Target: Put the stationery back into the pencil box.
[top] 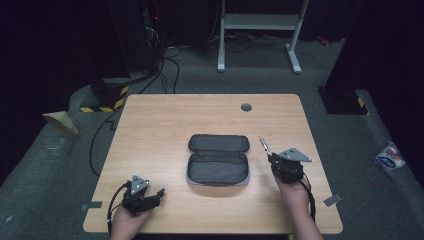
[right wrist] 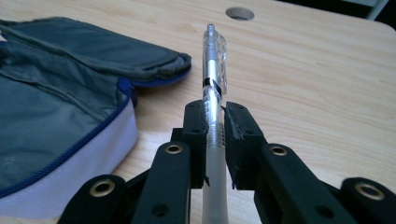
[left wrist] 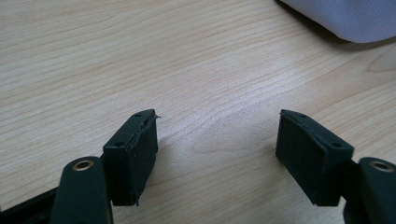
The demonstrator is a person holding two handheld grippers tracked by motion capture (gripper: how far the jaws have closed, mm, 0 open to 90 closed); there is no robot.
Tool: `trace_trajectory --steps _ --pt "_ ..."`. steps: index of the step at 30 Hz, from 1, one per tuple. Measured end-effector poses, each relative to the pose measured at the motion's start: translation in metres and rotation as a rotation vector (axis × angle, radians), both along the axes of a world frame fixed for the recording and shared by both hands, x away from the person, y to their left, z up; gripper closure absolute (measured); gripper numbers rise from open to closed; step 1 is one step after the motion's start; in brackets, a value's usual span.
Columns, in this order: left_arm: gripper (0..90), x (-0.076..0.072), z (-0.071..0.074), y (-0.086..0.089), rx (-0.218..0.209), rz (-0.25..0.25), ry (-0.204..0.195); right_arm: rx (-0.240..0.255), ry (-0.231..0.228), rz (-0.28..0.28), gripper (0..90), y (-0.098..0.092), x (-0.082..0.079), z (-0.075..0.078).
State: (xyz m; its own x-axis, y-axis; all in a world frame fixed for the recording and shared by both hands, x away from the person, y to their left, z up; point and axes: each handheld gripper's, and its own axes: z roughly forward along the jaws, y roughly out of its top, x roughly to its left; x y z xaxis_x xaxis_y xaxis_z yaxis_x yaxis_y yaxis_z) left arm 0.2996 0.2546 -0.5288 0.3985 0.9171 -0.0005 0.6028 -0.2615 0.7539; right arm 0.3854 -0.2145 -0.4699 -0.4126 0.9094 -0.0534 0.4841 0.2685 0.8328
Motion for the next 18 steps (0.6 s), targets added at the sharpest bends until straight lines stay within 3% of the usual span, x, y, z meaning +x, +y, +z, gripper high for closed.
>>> trace_trajectory --steps 5,10,18 --pt "29.7 0.000 0.000 0.000 -0.001 0.002 0.002 0.010 -0.027 0.021 78.7 0.005 -0.004 0.009" --pt "29.4 0.002 0.000 0.001 -0.007 -0.005 0.002 -0.011 -0.047 0.047 78.7 0.010 -0.004 0.014" --pt "29.1 0.003 0.000 0.000 0.004 -0.011 0.003 -0.004 -0.041 0.080 78.7 0.021 -0.003 0.022"
